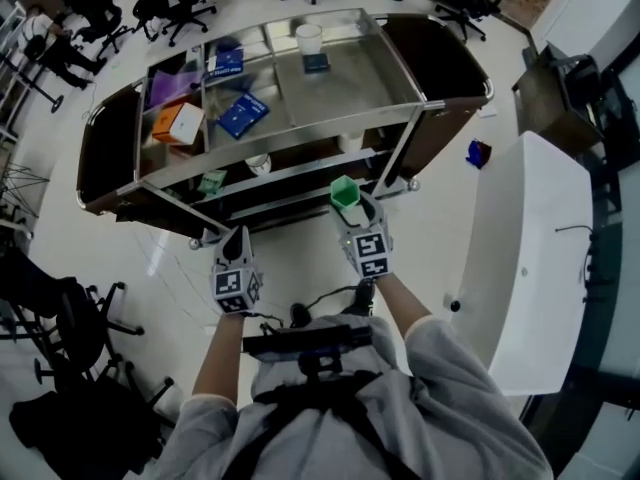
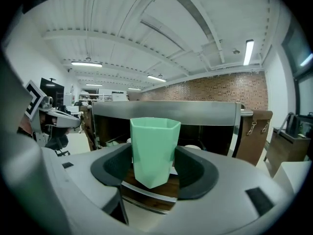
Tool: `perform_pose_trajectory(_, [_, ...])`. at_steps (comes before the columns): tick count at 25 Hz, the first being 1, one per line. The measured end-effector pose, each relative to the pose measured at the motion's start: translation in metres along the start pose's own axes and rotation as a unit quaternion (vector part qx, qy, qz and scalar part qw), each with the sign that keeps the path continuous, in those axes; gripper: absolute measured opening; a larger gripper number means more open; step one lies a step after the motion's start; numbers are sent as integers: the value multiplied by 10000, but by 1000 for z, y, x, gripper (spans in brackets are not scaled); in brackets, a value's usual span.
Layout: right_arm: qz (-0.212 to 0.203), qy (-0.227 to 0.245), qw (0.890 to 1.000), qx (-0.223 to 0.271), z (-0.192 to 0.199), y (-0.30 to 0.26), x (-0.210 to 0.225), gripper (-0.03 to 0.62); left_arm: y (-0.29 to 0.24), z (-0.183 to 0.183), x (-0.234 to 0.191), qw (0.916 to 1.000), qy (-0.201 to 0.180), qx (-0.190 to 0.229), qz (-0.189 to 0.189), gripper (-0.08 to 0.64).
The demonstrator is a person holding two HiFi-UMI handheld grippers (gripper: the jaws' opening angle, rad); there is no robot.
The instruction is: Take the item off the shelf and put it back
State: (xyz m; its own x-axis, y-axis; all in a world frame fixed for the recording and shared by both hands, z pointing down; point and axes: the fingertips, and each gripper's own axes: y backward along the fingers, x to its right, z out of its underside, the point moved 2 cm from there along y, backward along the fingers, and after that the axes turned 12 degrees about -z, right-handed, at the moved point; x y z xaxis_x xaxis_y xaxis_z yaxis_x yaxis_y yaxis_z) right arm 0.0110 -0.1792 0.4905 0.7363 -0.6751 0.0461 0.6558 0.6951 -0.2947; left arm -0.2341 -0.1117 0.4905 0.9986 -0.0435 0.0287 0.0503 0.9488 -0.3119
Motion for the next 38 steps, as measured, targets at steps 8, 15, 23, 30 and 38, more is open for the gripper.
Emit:
perform_pose_trajectory(8, [-234, -59, 9997, 24, 11, 43, -4, 287, 10, -1, -8, 9998, 123, 103, -105, 5])
perform_pose_trajectory(15, [-166, -165, 9997, -81, 26, 50, -2, 287, 15, -2, -10, 9996, -70, 163, -201, 5])
perform_pose_trajectory(23, [-233, -165, 9996, -89, 27, 48, -5, 287, 21, -3, -4, 9996, -112, 201, -143, 5])
perform_pose_trajectory(30, [-269, -149, 9994, -127, 28, 40, -6, 287, 23, 1, 2, 9997, -209, 105, -31, 5])
perform_pose_trajectory(38, [-279, -175, 9993, -178, 31, 12, -1, 287, 11, 3, 0, 9998, -185, -6, -58, 5])
